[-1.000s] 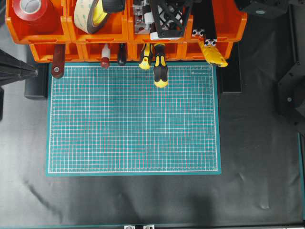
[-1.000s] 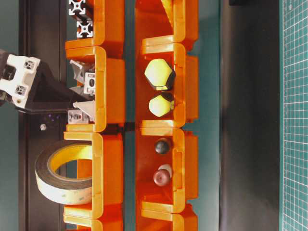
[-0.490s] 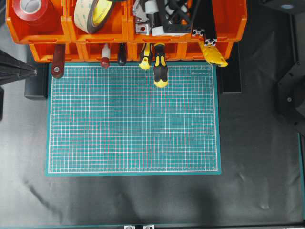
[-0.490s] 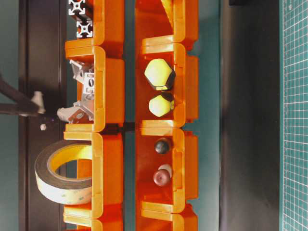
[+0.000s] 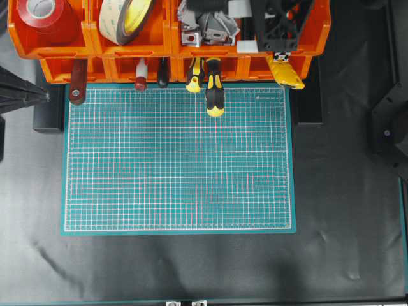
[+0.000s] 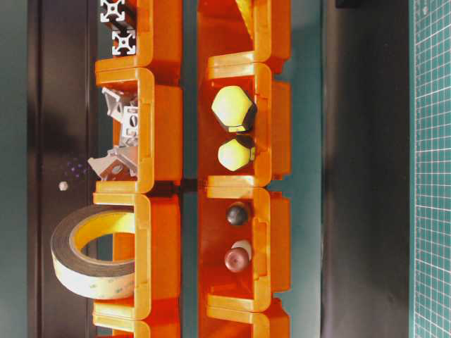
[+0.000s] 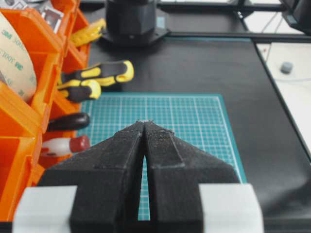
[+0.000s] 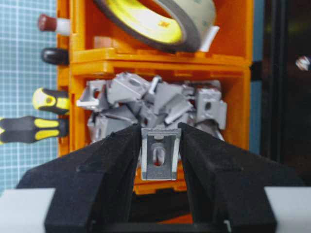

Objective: Pick corner brachets from container rack with right arm.
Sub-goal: 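Lift the bracket out and carry it over the green mat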

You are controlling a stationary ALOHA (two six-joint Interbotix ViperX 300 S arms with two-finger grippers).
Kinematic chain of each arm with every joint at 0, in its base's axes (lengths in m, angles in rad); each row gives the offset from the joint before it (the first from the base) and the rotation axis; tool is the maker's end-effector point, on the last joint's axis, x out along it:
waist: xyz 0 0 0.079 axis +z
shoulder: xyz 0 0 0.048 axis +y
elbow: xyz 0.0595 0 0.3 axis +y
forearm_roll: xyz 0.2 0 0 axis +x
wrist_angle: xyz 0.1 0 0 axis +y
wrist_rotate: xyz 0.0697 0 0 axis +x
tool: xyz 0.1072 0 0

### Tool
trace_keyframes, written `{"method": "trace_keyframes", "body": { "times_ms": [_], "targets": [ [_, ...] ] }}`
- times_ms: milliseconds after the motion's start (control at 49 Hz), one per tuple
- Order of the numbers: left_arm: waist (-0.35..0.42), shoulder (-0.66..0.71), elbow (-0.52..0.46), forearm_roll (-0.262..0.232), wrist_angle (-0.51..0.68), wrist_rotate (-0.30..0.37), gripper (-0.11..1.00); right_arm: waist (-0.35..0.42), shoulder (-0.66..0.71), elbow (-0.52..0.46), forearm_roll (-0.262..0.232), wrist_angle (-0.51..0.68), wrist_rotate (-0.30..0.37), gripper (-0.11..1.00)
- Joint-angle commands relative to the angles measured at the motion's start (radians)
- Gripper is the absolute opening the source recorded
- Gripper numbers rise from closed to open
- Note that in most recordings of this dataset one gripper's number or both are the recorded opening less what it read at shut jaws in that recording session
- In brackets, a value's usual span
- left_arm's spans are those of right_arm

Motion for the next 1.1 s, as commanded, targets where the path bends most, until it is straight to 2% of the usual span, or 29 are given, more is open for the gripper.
{"method": "trace_keyframes", "body": {
  "times_ms": [0,163,347,510,694,919,1082],
  "targets": [
    [0.002,0.008,-0.028,0.003,-0.005,-0.002,0.00,0.020,-0.037,-0.009,-0.006,0.003,0.014,0.24],
    [0.002,0.005,-0.028,0.003,-0.005,0.000,0.00,0.098,-0.058,0.037,-0.008,0.002,0.075,0.24],
    [0.000,-0.005,-0.031,0.003,-0.003,0.000,0.00,0.218,-0.112,0.167,-0.014,-0.077,0.230,0.24],
    [-0.002,-0.008,-0.032,0.003,0.005,-0.002,0.00,0.302,-0.215,0.316,-0.017,-0.229,0.354,0.24],
    [-0.002,-0.017,-0.034,0.003,0.006,-0.002,0.00,0.371,-0.327,0.525,-0.017,-0.373,0.437,0.24],
    [-0.002,-0.034,-0.037,0.003,0.006,-0.002,0.00,0.439,-0.411,0.802,-0.015,-0.678,0.531,0.24],
    [-0.009,-0.049,-0.040,0.003,0.006,-0.003,0.00,0.468,-0.396,0.957,-0.015,-0.879,0.621,0.24]
  ]
}}
